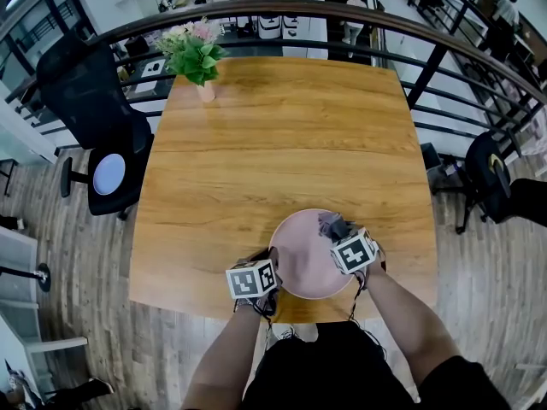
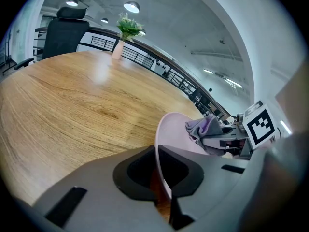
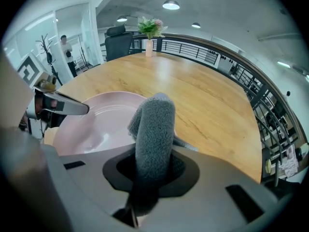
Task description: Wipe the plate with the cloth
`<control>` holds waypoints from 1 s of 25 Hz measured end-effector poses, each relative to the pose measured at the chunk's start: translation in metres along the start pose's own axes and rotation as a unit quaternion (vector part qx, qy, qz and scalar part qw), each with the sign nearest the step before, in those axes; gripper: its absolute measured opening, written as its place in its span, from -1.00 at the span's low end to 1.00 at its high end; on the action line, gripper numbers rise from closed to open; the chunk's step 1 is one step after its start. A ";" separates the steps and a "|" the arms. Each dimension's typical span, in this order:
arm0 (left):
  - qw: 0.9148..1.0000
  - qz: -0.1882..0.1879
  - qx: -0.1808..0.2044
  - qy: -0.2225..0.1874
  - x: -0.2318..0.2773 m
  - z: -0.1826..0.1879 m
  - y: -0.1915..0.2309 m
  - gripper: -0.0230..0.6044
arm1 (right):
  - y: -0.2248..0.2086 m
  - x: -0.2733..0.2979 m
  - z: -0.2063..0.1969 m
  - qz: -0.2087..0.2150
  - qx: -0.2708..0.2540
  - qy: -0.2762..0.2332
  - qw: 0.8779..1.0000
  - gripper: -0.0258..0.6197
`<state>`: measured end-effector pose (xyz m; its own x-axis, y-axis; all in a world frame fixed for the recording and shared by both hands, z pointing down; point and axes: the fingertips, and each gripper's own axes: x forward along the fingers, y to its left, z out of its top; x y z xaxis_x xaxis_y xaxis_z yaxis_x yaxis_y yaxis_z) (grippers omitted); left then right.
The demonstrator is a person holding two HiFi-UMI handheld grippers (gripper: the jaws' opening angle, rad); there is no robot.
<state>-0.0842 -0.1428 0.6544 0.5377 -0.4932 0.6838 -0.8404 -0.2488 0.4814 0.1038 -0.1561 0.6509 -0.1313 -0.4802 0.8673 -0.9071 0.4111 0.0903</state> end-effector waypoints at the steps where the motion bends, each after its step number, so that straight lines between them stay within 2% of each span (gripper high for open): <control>1: 1.000 -0.002 0.000 0.000 0.001 -0.001 -0.001 -0.83 | -0.002 -0.002 0.000 -0.007 0.005 -0.004 1.000 -0.69; 7: 1.000 -0.003 0.000 -0.001 0.000 0.000 -0.001 -0.83 | -0.003 -0.018 0.003 -0.021 0.033 -0.028 0.999 -0.69; 11: 1.000 -0.012 -0.001 -0.001 0.005 -0.003 -0.005 -0.83 | 0.004 -0.026 0.003 -0.005 0.051 -0.040 0.998 -0.69; 16: 1.000 -0.013 -0.001 0.000 0.004 -0.002 -0.003 -0.83 | 0.051 -0.033 -0.007 0.071 0.088 -0.031 0.993 -0.69; 20: 1.000 -0.013 -0.001 0.000 0.001 -0.001 -0.005 -0.83 | 0.100 -0.046 -0.014 0.143 0.111 -0.021 0.983 -0.69; 25: 1.000 -0.010 -0.002 0.000 0.001 -0.001 -0.006 -0.83 | 0.147 -0.051 -0.029 0.196 0.082 0.010 0.977 -0.69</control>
<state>-0.0786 -0.1415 0.6526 0.5553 -0.4872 0.6741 -0.8287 -0.2558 0.4978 -0.0116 -0.0488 0.6345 -0.4746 -0.2947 0.8294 -0.8410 0.4297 -0.3286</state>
